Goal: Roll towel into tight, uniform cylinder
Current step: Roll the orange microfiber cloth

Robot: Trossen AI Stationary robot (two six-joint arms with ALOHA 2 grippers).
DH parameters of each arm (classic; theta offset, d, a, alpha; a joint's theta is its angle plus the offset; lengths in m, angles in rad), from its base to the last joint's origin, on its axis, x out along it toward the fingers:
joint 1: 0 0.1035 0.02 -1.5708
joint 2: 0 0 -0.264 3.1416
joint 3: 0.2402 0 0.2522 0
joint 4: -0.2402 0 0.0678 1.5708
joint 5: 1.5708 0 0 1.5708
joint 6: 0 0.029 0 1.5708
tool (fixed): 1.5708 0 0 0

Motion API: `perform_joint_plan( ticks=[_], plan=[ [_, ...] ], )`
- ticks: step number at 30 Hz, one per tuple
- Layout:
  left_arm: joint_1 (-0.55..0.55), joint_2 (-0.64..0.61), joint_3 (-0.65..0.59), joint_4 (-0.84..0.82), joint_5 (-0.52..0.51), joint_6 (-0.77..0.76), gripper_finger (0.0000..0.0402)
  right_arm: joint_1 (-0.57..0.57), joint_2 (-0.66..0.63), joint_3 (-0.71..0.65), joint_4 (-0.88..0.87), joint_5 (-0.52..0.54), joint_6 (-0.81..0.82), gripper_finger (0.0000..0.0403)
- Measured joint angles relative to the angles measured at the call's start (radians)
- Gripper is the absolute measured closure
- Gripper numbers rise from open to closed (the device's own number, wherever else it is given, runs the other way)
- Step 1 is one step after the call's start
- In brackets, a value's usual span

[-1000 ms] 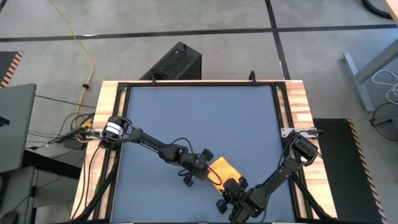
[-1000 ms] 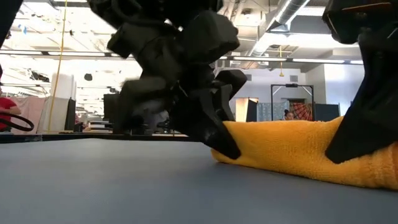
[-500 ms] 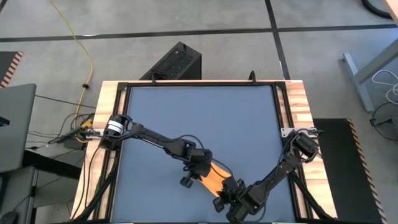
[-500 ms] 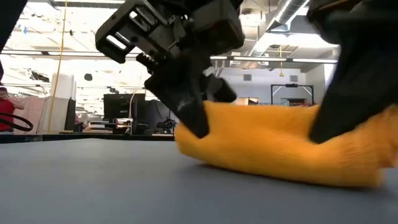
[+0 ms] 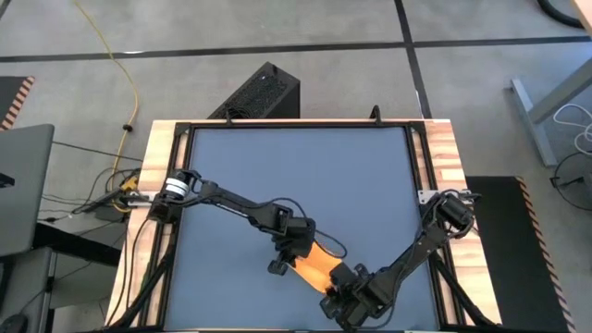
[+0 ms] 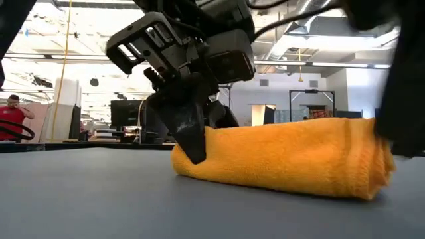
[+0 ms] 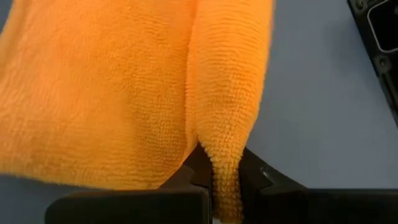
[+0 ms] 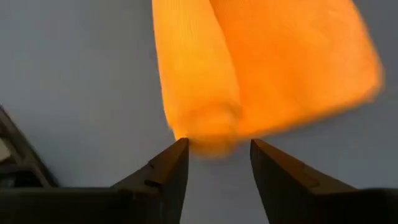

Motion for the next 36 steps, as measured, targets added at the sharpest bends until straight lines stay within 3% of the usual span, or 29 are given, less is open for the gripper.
perform_joint_plan(
  ticks=[5, 9, 12, 16, 19, 27, 36],
  plan=[
    [0.031, -0.001, -0.001, -0.016, 0.034, -0.009, 0.0392, 0.035, -0.033, 0.025, -0.121, 0.051, 0.035, 0.0203],
    [0.049, -0.001, -0.001, -0.025, 0.044, -0.021, 0.0391, 0.055, -0.040, 0.025, -0.103, 0.183, -0.032, 0.0208],
    [0.063, -0.001, -0.002, -0.026, 0.057, -0.041, 0.0391, 0.054, -0.022, 0.027, 0.026, 0.251, -0.275, 0.0208],
    [0.076, -0.001, -0.002, -0.039, 0.060, -0.050, 0.0390, 0.030, 0.029, 0.027, 0.218, 0.259, -0.649, 0.0205],
    [0.081, -0.001, -0.002, -0.050, 0.061, -0.056, 0.0389, 0.003, 0.043, 0.027, 0.244, 0.258, -0.756, 0.0205],
    [0.082, -0.001, -0.001, -0.062, 0.061, -0.059, 0.0388, -0.026, 0.044, 0.027, 0.157, 0.203, -0.777, 0.0205],
    [0.084, -0.001, -0.001, -0.064, 0.083, -0.035, 0.0387, -0.035, 0.114, 0.029, 0.079, 0.148, -0.684, 0.0210]
  ],
)
